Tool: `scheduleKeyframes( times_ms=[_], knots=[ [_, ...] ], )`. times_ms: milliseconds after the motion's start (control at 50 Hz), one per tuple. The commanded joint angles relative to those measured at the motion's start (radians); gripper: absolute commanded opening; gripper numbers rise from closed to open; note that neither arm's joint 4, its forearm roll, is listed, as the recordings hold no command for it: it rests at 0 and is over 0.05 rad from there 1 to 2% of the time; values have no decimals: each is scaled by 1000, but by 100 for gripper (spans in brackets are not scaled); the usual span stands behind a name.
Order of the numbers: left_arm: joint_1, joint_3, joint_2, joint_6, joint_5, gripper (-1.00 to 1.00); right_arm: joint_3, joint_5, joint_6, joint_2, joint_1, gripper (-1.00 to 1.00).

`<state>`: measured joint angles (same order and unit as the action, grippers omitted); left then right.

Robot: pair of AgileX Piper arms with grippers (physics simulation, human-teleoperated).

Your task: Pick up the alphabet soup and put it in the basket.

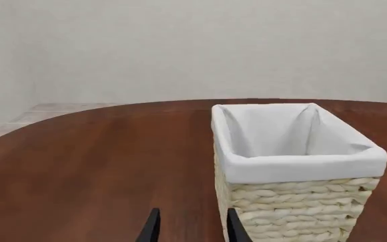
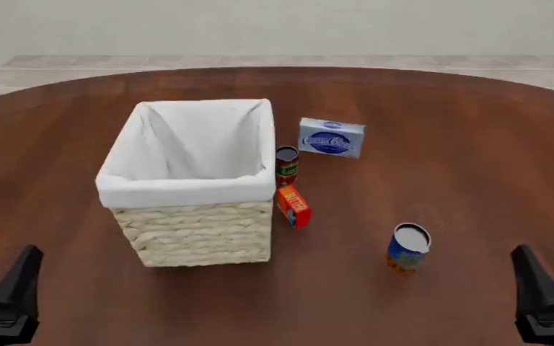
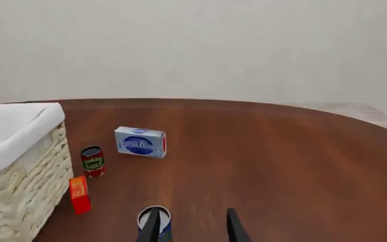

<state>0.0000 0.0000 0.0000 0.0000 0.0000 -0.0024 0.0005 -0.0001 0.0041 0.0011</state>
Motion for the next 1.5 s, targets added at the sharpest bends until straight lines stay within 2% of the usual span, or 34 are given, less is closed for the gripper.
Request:
scheduleKeyframes(
  times_ms=[20, 360, 500, 600, 640, 720, 880, 900, 940, 980, 1020, 1040, 1060, 1120, 1160, 1180, 1220, 1260, 1300, 1380, 1420, 1480, 1500],
  knots=[
    [0, 0, 0, 0, 0, 100, -8, 5, -4, 8, 4, 100],
    [0, 0, 0, 0, 0, 100, -13, 15, -12, 5, 16, 100],
    [0, 0, 0, 0, 0, 100, -6, -20, -13, 37, 17, 100],
    [0, 0, 0, 0, 0, 100, -21, -7, 14, 24, 14, 100],
    [0, 0, 0, 0, 0, 100, -28, -31, 2, 80, 0, 100],
    [0, 0, 0, 0, 0, 100, -113, 44, -3, 89, 9, 100],
    [0, 0, 0, 0, 0, 100, -243, 128, -45, 156, 15, 100],
    [0, 0, 0, 0, 0, 100, -259, 142, -42, 155, 35, 100],
    [0, 0, 0, 0, 0, 100, -293, 153, -42, 197, 22, 100],
    [0, 0, 0, 0, 0, 100, -327, 175, -3, 248, 31, 100],
    [0, 0, 0, 0, 0, 100, -362, 193, 3, 260, 20, 100],
    [0, 0, 0, 0, 0, 100, -362, 193, 3, 260, 20, 100],
    [0, 0, 0, 0, 0, 100, -380, 197, -21, 310, 22, 100],
    [0, 0, 0, 0, 0, 100, -427, 233, -21, 299, 54, 100],
    [0, 0, 0, 0, 0, 100, -450, 241, 22, 316, 97, 100],
    [0, 0, 0, 0, 0, 100, -459, 239, -27, 332, 96, 100],
    [0, 0, 0, 0, 0, 100, -489, 251, -58, 345, 99, 100],
    [0, 0, 0, 0, 0, 100, -503, 256, -67, 346, 85, 100],
    [0, 0, 0, 0, 0, 100, -539, 271, -52, 354, 77, 100],
    [0, 0, 0, 0, 0, 100, -584, 282, -100, 370, 101, 100],
    [0, 0, 0, 0, 0, 100, -619, 296, -49, 381, 103, 100],
    [0, 0, 0, 0, 0, 100, -638, 301, -46, 385, 99, 100],
    [0, 0, 0, 0, 0, 100, -645, 300, -25, 390, 116, 100]
  ],
)
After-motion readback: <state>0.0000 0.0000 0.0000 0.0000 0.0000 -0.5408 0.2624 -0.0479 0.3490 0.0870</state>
